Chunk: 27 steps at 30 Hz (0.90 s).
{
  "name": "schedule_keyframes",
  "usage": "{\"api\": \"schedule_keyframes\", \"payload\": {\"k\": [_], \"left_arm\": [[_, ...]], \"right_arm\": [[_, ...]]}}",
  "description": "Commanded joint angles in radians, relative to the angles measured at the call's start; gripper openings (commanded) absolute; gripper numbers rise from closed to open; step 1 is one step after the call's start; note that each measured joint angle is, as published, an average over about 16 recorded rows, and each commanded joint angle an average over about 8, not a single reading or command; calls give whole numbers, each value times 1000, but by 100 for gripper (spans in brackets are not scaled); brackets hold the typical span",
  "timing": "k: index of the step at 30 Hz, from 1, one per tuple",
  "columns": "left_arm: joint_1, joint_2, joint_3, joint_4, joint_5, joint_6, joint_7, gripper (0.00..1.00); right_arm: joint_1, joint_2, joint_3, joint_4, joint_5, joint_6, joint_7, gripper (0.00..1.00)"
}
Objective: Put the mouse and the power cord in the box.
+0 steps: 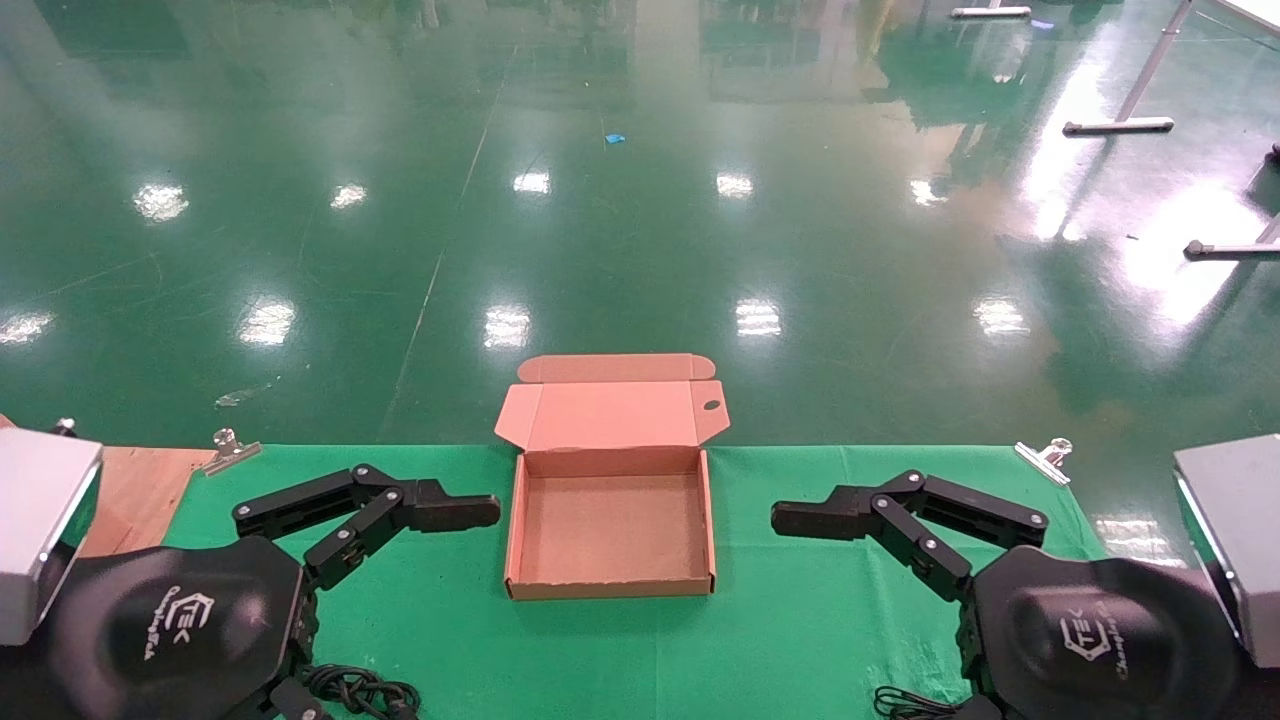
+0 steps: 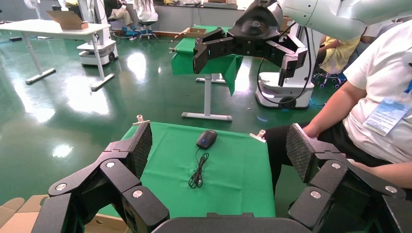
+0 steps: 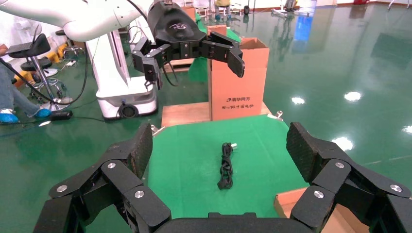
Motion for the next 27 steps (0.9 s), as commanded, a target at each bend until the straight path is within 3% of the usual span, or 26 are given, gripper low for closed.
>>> {"api": "schedule_keyframes", "payload": {"k": [1,27], "left_arm": [[0,0,0,0,0,0,0,100],[-1,3,9,6,9,14,2,100]], "right_arm": [[0,0,0,0,0,0,0,100],[9,0,-15,8,-29,-6,-4,100]]}}
